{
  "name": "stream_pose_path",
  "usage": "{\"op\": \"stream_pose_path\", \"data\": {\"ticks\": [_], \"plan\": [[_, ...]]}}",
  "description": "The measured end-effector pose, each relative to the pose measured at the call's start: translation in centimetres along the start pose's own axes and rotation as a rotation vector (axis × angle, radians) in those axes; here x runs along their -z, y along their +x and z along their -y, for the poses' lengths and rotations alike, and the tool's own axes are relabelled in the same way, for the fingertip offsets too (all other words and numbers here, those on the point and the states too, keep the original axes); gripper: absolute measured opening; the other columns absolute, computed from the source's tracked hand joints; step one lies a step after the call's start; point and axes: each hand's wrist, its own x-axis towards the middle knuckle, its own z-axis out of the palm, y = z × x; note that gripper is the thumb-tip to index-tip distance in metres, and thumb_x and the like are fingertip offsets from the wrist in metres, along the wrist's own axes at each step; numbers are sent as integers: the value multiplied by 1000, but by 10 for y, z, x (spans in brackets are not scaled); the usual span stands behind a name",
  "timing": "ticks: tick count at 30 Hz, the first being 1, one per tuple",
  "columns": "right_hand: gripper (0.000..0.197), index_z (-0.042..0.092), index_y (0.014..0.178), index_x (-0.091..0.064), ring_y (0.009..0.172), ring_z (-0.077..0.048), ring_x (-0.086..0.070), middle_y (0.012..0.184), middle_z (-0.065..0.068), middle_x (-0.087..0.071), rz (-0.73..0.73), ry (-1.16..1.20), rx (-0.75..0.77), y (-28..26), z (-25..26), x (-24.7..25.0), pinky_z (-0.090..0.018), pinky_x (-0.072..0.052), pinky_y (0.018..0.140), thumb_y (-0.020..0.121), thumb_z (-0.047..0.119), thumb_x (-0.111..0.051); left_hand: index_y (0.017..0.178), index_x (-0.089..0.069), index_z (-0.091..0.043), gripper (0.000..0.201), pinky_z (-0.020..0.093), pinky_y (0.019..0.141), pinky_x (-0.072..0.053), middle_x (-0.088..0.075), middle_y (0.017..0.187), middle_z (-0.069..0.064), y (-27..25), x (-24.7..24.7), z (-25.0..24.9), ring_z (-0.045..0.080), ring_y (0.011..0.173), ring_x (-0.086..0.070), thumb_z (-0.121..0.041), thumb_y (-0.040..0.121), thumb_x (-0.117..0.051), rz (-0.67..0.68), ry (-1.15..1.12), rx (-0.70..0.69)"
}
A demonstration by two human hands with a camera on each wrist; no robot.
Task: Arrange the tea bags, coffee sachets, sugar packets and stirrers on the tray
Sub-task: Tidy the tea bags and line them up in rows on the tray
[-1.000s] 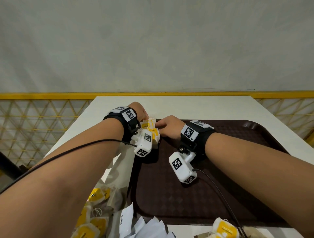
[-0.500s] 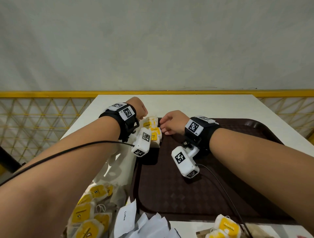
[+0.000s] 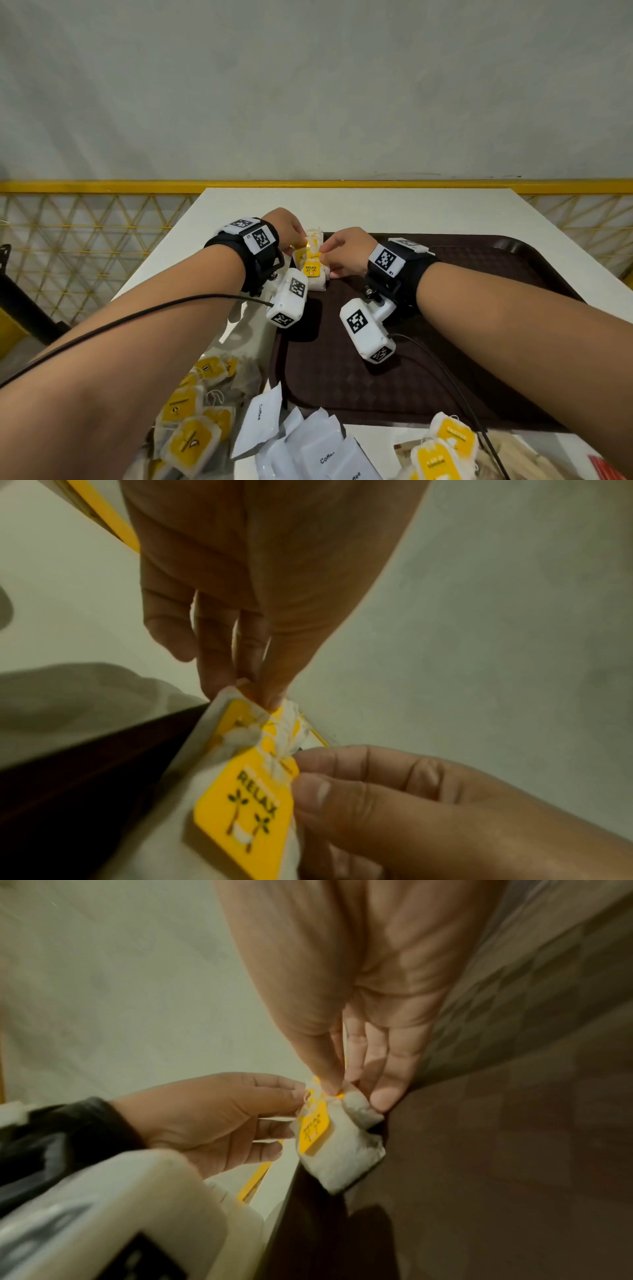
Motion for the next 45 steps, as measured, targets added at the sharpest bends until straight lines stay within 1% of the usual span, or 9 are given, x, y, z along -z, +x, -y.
{"op": "stream_pose_path", "data": {"ticks": [4, 9, 14, 19, 25, 30, 36, 39, 45], "plan": [[22, 10, 73, -59, 66, -22, -60, 74, -12, -58, 3, -12, -11, -1, 0, 1, -34, -58, 74, 85, -8, -61, 104, -69, 1, 19, 23, 53, -46, -62, 81, 11, 5, -1, -1, 16, 59, -55, -9, 90, -61, 3, -40, 51], [21, 10, 75, -60, 60, -19, -60, 72, -9, -59, 31, -72, 0, -1, -2, 3, -30, -57, 71, 83, -9, -61, 105, -69, -4, 18, 23, 56, -43, -63, 91, 11, 6, 0, -5, 22, 72, -57, -11, 90, -61, 12, -50, 83], [21, 12, 76, -61, 61, -20, -61, 73, -10, -60, 48, -99, 4, 0, -2, 5, -36, -57, 79, 83, -8, -61, 103, -68, -5, 16, 23, 49, -40, -54, 73, 3, 3, 1, -7, 14, 59, -50, -10, 92, -58, -23, -88, 74], [21, 12, 83, -60, 73, -21, -62, 74, -11, -60, 47, -52, 34, -5, -1, 10, -32, -57, 70, 81, -8, -65, 101, -61, -2, 12, 25, 52, -45, -56, 82, 9, -10, 6, -5, 16, 61, -50, -8, 93, -55, -84, -117, 78], [25, 14, 81, -62, 73, -22, -60, 77, -10, -58, 71, -34, 49, -12, 2, 5, -30, -57, 65, 79, -10, -66, 105, -68, -6, 18, 18, 47, -42, -57, 72, 1, -34, 5, 1, 11, 59, -51, -9, 88, -62, 45, 97, 6], [21, 8, 82, -59, 70, -27, -60, 77, -15, -57, 75, 10, 50, -18, 3, -3, -33, -57, 72, 82, -13, -62, 108, -68, -4, 21, 10, 32, -36, -53, 65, 1, -42, 2, -1, 10, 55, -48, -9, 88, -64, 68, 136, 19], [22, 5, 76, -58, 67, -26, -63, 76, -16, -58, 12, 57, 60, -14, 1, -12, -33, -59, 70, 79, -16, -63, 101, -65, -2, 14, 26, 55, -46, -56, 75, 11, -43, 4, -6, 21, 65, -52, -2, 91, -56, -40, -22, 41], [21, 5, 72, -59, 72, -29, -64, 76, -15, -59, -29, 71, 55, -11, 0, -9, -39, -60, 75, 78, -14, -65, 99, -65, 2, 13, 28, 54, -48, -59, 82, 16, -45, 3, 0, 25, 67, -54, -5, 90, -59, -29, -54, 59], [24, 6, 71, -59, 81, -31, -63, 76, -15, -60, 9, 56, 32, -16, -3, -6, -44, -55, 87, 80, -16, -61, 94, -64, -3, 20, 25, 51, -48, -57, 65, 10, -59, -7, 11, 19, 56, -52, -15, 81, -74, 15, -53, 32]]}}
